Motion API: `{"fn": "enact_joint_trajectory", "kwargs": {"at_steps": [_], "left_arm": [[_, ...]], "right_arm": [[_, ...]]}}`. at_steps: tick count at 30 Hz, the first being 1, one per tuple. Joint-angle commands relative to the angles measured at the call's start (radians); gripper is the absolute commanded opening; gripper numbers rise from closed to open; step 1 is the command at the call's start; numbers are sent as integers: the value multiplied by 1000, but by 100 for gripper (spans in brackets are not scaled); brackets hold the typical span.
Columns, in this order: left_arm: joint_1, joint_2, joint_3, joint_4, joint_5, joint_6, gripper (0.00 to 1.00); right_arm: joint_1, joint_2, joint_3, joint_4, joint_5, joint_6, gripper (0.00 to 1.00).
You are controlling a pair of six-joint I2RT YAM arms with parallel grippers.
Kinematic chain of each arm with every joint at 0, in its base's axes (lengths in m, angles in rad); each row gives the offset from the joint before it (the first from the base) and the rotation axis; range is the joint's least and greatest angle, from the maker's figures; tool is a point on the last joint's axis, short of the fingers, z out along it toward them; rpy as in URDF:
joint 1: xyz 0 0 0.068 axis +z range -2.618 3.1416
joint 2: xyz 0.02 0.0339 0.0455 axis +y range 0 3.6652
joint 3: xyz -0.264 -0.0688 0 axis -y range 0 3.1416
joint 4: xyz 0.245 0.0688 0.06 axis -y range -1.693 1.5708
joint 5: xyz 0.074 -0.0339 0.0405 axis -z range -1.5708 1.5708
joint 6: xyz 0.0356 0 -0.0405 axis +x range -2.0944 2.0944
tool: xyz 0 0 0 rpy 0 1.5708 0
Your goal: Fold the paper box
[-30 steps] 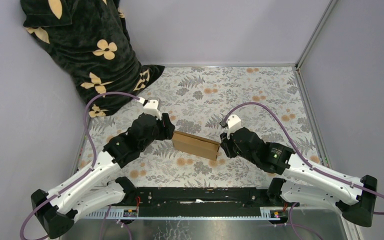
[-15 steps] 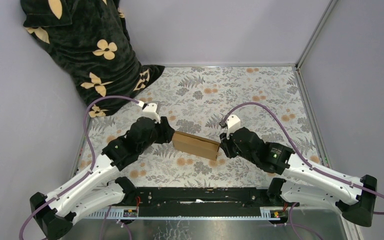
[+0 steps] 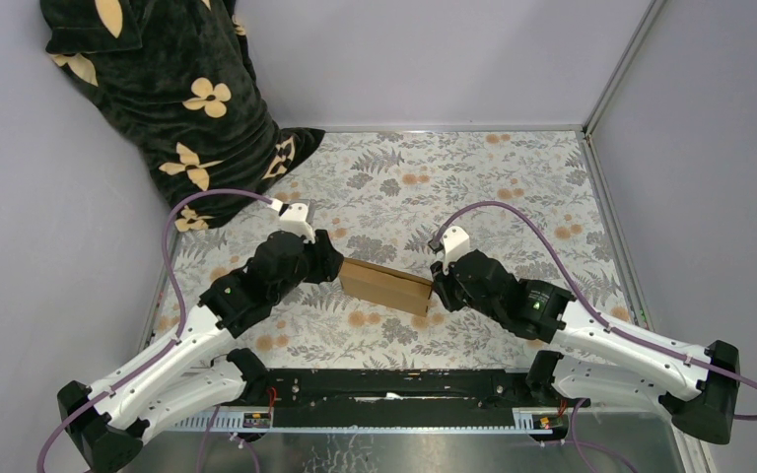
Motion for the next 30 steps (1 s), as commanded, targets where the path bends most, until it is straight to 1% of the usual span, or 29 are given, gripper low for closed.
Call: {"fn": "enact_joint_trajectory", "kwargs": {"at_steps": [1,9,17,30], "left_arm": [[3,-9,17,14,5,-4,53],[4,-5,19,11,11,-3,53],[3,-3,23,4,17,-5,52],[1,24,15,6,63,3,52]], "right_arm": [[9,-5,-3,49,22,-14,26],[9,-2,-6,50,27,-14,22],[9,1,-8,53,31,-14,14],[10,4,-7,55,31,-16,12]]}}
